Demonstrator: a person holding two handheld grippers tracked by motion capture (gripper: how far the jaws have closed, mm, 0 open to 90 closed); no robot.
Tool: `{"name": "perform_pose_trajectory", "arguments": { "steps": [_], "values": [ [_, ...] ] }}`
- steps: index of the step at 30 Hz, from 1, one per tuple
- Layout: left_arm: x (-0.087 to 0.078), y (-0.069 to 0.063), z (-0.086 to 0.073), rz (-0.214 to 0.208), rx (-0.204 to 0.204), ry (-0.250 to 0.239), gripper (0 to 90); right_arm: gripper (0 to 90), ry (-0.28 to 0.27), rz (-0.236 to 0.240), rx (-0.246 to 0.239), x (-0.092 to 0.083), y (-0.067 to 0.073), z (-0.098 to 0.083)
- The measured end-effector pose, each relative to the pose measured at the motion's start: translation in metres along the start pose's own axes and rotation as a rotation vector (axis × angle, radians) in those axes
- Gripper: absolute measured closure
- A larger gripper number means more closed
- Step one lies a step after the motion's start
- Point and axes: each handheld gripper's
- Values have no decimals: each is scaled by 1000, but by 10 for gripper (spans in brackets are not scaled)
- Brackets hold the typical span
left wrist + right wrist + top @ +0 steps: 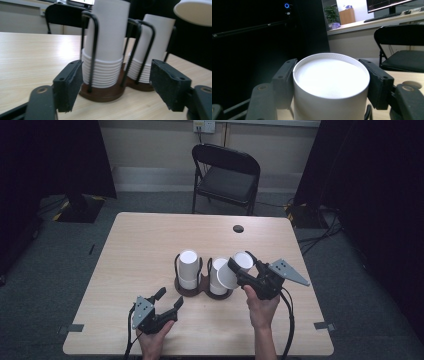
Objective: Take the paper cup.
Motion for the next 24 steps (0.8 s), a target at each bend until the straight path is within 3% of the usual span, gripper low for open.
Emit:
{"name": "perform_pose_trajectory", "arguments": {
  "steps": [4,11,15,17,24],
  "values": [
    [5,-9,0,-61,21,6,334,340,-13,27,59,-5,2,-9],
    [9,-18,4,-93,24,-14,349,341,3,66,95,-9,8,-25],
    [10,-24,4,-154,53,-35,354,341,-2,97,144,-8,11,-33],
    [11,-26,4,-197,46,-45,367,342,-4,113,171,-8,12,-36],
    [14,-31,6,-269,37,-70,415,342,12,169,249,-8,12,-46]
  ]
}}
Point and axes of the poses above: each handheld gripper's, and its own axes: x roughly forward along the jaws, z roughly out of its top, y roughly to its left, and after that the axes turned 5 degrees about -x, right-handed
